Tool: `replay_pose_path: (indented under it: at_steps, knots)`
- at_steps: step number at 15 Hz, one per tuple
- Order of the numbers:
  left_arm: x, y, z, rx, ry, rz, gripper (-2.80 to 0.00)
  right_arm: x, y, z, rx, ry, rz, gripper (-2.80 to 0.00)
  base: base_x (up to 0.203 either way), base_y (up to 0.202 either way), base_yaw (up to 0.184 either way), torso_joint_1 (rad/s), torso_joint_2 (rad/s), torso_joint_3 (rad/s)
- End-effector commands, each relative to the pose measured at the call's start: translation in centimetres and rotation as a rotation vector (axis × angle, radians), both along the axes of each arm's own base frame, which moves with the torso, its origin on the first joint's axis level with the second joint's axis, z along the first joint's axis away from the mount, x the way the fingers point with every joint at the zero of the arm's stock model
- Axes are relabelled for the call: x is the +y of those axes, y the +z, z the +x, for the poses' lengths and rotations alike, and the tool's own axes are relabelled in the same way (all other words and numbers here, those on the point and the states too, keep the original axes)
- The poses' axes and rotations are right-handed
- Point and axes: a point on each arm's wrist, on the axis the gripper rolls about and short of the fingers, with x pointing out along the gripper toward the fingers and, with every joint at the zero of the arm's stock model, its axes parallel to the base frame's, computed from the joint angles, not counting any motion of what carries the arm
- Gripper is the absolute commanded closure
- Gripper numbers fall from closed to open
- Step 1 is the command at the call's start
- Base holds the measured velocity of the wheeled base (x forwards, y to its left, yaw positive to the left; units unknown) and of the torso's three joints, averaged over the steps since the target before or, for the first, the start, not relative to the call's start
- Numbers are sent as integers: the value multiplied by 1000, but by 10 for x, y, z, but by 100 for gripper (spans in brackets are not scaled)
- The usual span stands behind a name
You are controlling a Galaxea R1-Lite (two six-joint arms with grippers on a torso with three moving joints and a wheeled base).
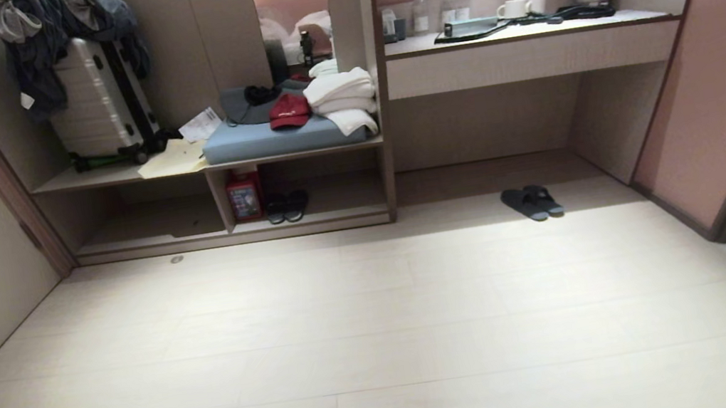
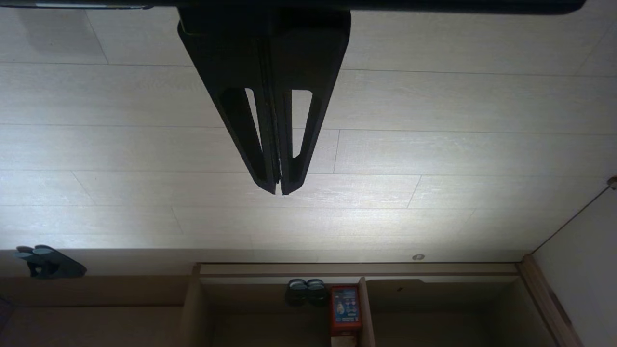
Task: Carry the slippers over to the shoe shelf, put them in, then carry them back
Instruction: Pick up the slippers on the floor
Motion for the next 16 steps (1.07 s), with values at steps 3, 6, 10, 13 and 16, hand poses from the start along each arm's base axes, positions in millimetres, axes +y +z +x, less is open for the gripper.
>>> replay_pose_path:
  at_steps: [3, 6, 10, 13, 16]
  knots:
    - [0, 0, 0, 0, 0, 0, 0, 0, 0, 0, -1, 0, 3, 0, 0, 0, 0, 0, 0, 0]
    - [0, 0, 0, 0, 0, -2, 0, 0, 0, 0, 1, 0, 3, 0, 0, 0, 0, 0, 0, 0]
    - [0, 0, 0, -2, 2, -3, 0, 0, 0, 0, 0, 0, 3, 0, 0, 0, 0, 0, 0, 0]
    - [0, 0, 0, -2, 2, -5, 0, 0, 0, 0, -1, 0, 3, 0, 0, 0, 0, 0, 0, 0]
    - [0, 0, 0, -2, 1, -5, 0, 0, 0, 0, -1, 0, 3, 0, 0, 0, 0, 0, 0, 0]
